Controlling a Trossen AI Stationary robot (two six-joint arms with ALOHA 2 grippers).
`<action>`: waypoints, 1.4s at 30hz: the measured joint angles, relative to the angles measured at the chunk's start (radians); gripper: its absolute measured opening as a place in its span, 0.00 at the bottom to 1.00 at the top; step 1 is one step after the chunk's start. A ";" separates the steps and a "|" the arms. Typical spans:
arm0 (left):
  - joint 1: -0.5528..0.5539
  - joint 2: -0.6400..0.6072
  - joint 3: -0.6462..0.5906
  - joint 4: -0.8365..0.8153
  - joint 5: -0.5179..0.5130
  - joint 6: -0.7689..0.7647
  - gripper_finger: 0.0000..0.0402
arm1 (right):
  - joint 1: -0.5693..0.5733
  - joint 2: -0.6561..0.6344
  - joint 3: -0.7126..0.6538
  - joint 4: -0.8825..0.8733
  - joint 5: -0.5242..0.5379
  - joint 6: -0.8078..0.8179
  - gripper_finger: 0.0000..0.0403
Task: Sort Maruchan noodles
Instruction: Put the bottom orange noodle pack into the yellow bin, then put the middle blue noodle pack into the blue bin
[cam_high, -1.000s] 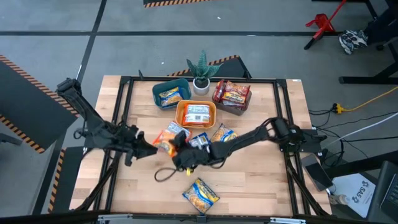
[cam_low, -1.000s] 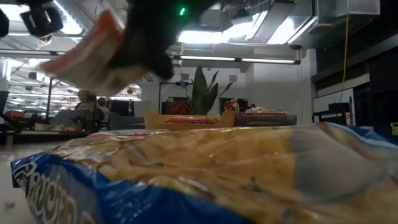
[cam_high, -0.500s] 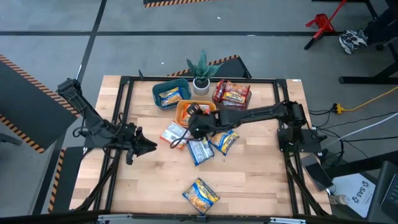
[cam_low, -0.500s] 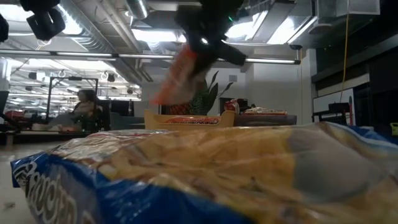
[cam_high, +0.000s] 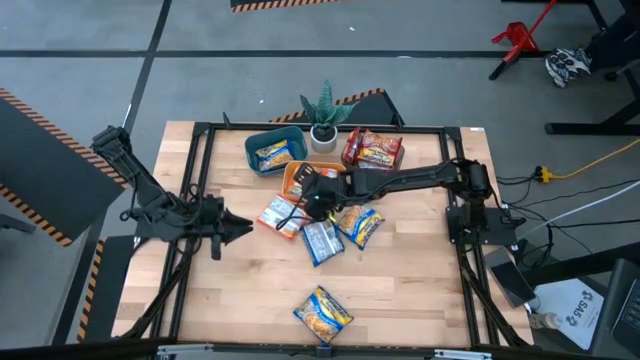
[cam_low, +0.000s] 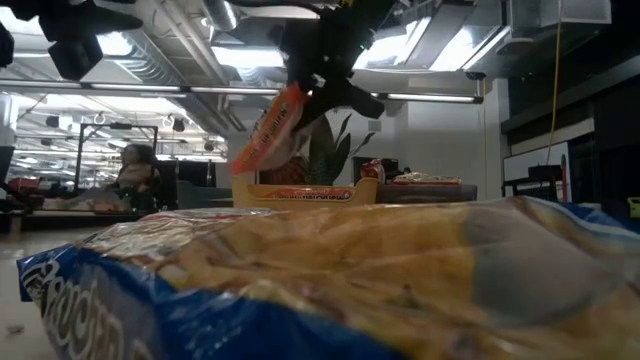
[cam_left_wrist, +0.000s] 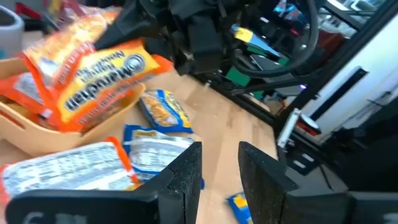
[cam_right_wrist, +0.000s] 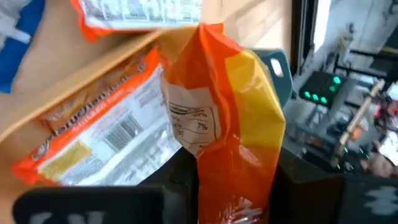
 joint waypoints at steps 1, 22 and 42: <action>0.001 0.000 0.000 -0.005 -0.008 0.000 0.25 | -0.008 0.000 0.000 -0.001 -0.019 -0.013 0.24; 0.000 0.000 0.000 -0.043 -0.011 -0.001 0.25 | -0.161 0.000 0.000 -0.197 -0.169 -0.041 0.40; 0.000 0.000 0.000 -0.076 0.030 -0.001 0.25 | -0.160 0.000 0.000 -0.560 0.028 0.432 0.65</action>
